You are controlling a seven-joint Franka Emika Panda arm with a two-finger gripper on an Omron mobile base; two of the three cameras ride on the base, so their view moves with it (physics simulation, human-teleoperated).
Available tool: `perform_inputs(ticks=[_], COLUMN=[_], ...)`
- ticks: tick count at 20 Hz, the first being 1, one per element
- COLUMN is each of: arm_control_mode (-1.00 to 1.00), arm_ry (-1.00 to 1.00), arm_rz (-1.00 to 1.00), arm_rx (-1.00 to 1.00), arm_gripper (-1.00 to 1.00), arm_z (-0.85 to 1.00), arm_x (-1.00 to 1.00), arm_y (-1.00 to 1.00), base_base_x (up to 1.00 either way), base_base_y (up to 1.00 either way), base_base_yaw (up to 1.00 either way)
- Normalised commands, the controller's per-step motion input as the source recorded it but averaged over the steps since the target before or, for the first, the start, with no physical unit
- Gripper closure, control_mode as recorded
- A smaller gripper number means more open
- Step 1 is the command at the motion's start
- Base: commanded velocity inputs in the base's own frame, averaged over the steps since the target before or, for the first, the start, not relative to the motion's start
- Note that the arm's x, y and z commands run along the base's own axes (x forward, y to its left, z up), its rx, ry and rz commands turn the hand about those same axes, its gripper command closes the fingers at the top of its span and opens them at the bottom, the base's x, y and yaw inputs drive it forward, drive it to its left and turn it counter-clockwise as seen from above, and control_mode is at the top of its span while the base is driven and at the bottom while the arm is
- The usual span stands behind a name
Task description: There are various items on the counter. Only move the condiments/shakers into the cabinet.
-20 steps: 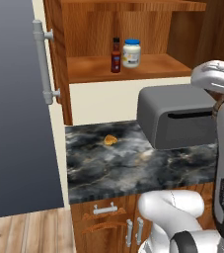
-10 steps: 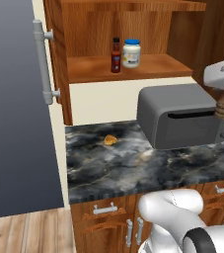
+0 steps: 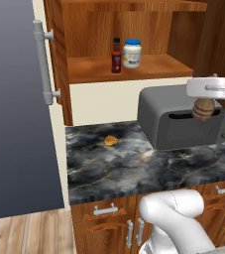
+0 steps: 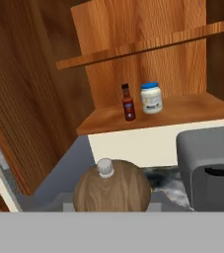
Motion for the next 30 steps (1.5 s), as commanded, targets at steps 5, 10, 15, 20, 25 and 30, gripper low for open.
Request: perform_inputs(ticks=[5, 10, 15, 20, 25, 30], arm_control_mode=[-1.00, -1.00, -1.00, -1.00, -1.00, -1.00], arm_ry=[-0.22, -0.07, -0.13, -0.09, 0.04, 0.05], arm_rz=[0.00, -0.12, -0.35, -0.29, -0.02, 0.04], arm_rx=[0.00, 0.00, 0.00, 0.00, 0.02, 0.03], arm_gripper=[1.00, 1.00, 1.00, 1.00, 1.00, 1.00], arm_z=[0.00, 0.00, 0.00, 0.10, 0.04, 0.00], arm_x=[0.36, 0.13, 0.14, 0.31, 0.49, 0.38], arm_y=[0.19, -0.34, -0.29, -0.19, -0.10, -0.28], base_base_x=[0.00, 0.00, 0.00, 0.00, 0.00, 0.00], base_base_y=[0.00, 0.00, 0.00, 0.00, 0.00, 0.00], base_base_yaw=[0.00, 0.00, 0.00, 0.00, 0.00, 0.00])
